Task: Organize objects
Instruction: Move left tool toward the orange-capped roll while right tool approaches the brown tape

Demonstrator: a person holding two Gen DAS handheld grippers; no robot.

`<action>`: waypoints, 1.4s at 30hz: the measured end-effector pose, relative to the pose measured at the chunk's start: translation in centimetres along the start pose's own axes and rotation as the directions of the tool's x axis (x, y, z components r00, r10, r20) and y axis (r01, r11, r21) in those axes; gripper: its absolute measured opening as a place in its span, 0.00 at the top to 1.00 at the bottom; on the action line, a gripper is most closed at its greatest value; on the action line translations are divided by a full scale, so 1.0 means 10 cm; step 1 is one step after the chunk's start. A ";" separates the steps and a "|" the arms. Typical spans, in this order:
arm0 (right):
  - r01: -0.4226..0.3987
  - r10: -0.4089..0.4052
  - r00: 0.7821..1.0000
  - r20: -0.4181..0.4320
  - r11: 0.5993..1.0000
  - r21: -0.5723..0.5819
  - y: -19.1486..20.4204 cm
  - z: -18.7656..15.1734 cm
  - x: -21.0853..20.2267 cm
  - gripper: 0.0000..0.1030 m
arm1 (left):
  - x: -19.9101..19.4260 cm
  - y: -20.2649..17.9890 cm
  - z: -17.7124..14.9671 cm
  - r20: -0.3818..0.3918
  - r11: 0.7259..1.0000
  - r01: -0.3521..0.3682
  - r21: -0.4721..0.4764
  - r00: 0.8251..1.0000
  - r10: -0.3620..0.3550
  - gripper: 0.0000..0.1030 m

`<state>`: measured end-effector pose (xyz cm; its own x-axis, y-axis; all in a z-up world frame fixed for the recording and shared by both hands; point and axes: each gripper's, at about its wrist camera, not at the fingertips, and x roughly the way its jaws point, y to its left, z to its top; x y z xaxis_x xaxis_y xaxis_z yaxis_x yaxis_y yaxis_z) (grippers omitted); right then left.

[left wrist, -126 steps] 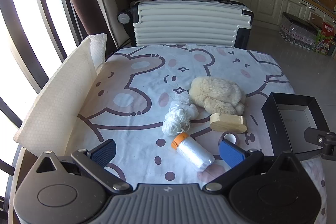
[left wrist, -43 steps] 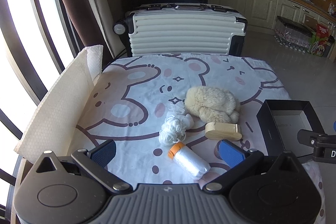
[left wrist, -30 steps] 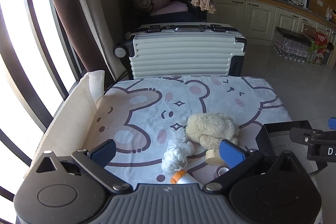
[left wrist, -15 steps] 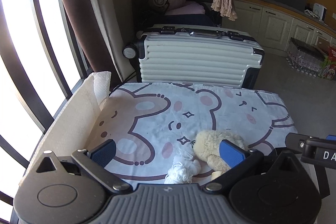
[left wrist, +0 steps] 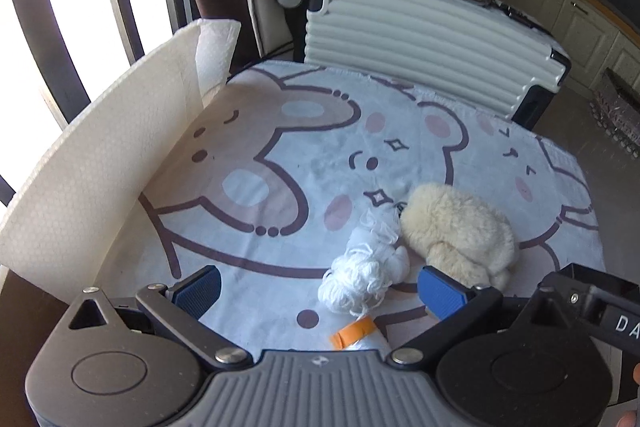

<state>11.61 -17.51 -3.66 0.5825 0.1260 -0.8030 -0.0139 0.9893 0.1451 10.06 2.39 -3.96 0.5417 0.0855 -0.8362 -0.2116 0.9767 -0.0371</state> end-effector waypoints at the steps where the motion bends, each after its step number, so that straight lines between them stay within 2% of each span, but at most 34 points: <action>1: -0.003 0.003 1.000 -0.005 1.000 0.002 -0.01 -0.02 0.03 0.00 | 0.03 0.00 -0.02 -0.007 1.000 -0.008 0.004 1.000 0.008 0.00; 16: -0.018 0.028 0.994 -0.110 0.996 0.088 -0.08 -0.13 0.42 0.01 | 0.36 -0.05 -0.16 -0.133 0.999 -0.037 0.011 0.990 0.038 0.00; 17: -0.018 0.029 0.992 -0.120 0.995 0.095 -0.08 -0.14 0.45 0.02 | 0.37 -0.04 -0.17 -0.139 0.999 -0.037 0.000 0.990 0.037 0.00; 19: -0.021 0.039 0.989 -0.144 0.993 0.120 -0.10 -0.16 0.51 0.11 | 0.40 0.01 -0.19 -0.157 0.999 -0.036 -0.033 0.987 0.031 0.00; 28: -0.047 0.115 0.954 -0.277 0.970 0.240 -0.14 -0.35 0.89 0.26 | 0.53 0.21 -0.28 -0.239 0.983 0.009 -0.186 0.970 -0.054 0.00; 35: -0.024 0.091 0.942 -0.323 0.978 0.207 -0.04 -0.43 1.03 0.34 | 0.59 0.33 -0.33 -0.257 0.961 -0.020 -0.275 0.965 -0.053 0.00; 42: -0.011 0.075 0.929 -0.362 0.984 0.176 0.02 -0.47 1.17 0.46 | 0.62 0.35 -0.37 -0.260 0.952 -0.020 -0.306 0.964 -0.063 0.00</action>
<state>14.57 -15.51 -15.76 0.2456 0.2175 -0.9446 0.1228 0.9597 0.2529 9.61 5.58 -11.28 0.3242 -0.0304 -0.9455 -0.4610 0.8677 -0.1860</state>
